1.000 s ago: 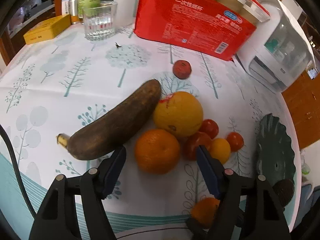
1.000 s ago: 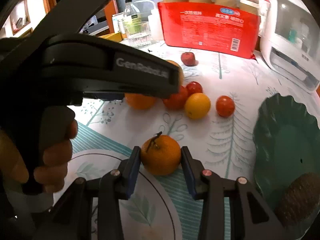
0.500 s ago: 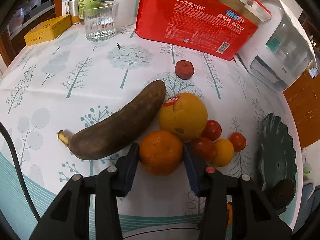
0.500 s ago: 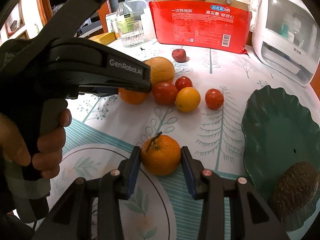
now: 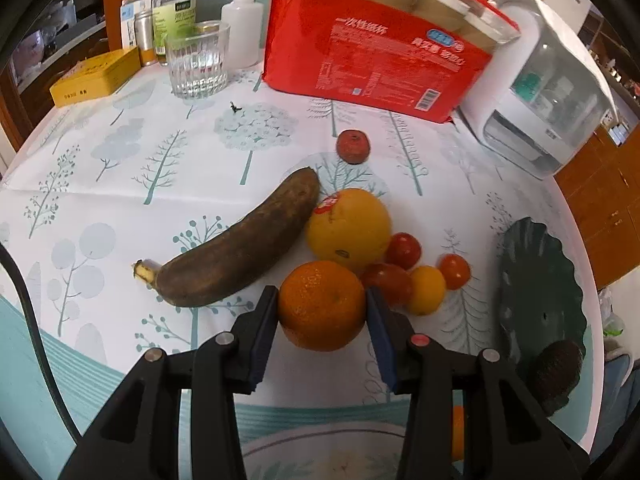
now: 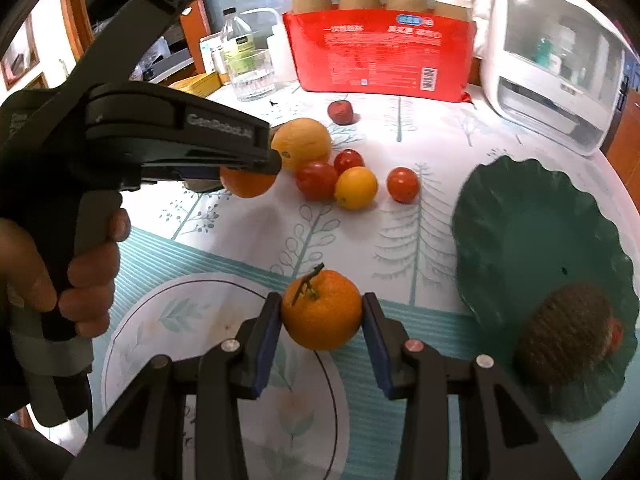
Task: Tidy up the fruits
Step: 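Carry the orange with the left tool while the right tool carries the tangerine over the plate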
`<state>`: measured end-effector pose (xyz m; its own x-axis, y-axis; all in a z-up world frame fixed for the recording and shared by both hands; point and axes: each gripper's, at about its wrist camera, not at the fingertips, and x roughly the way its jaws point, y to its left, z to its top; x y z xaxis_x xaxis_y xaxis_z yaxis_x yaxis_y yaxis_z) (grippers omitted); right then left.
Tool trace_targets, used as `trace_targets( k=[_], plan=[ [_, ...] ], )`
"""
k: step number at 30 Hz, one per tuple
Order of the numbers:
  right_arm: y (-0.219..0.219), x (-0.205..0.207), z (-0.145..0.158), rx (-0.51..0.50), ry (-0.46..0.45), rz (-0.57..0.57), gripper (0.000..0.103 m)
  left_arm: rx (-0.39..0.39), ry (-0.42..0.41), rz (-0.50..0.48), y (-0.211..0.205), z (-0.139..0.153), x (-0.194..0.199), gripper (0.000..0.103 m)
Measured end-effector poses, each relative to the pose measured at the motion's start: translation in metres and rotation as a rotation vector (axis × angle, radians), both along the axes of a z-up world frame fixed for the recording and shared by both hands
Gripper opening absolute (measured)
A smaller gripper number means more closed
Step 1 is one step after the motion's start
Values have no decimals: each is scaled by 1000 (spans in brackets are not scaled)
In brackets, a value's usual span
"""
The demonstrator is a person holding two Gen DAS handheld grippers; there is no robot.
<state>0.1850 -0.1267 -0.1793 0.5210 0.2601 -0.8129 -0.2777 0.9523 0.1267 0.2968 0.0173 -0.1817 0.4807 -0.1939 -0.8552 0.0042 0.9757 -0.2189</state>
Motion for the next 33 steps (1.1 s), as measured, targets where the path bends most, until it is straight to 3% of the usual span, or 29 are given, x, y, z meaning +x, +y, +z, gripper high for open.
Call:
trace_targets(
  k=[19,33],
  plan=[
    [-75,-33,50,2,-96,7,41,44,-41,12,-60,49,-63,42],
    [-162,-32,66,-12,-145,-28,41,-1,-114,-8,-139,76,-80,43]
  ],
)
